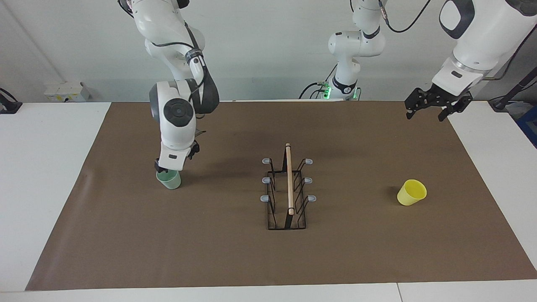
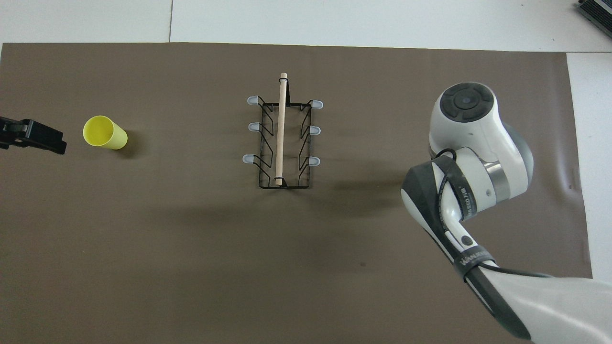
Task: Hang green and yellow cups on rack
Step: 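Grasp the pale green cup with the right gripper and lift it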
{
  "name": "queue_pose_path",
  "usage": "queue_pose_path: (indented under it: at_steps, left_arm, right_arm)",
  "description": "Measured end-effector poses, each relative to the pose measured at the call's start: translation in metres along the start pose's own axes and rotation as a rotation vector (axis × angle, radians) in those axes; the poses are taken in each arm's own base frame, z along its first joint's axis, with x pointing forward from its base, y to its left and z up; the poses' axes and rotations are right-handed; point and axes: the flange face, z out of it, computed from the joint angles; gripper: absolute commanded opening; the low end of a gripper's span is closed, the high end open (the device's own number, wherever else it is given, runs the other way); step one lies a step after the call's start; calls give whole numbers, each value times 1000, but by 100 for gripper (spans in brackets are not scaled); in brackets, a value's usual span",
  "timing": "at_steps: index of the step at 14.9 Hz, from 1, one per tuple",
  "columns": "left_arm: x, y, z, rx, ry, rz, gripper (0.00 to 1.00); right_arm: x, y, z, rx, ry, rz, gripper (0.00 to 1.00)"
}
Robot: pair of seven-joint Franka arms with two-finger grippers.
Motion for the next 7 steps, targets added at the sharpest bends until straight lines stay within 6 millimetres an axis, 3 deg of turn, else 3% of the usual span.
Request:
queue_pose_path:
  at_steps: [3,7]
  left_arm:
    - [38,-28,25,19,-19,-69,100]
    - [82,-48,61,3,-19,-249,100]
  right_arm:
    - [13,-34,6,-172,-107,-237,99]
    - [37,-86,40,-349,-305,-496,99]
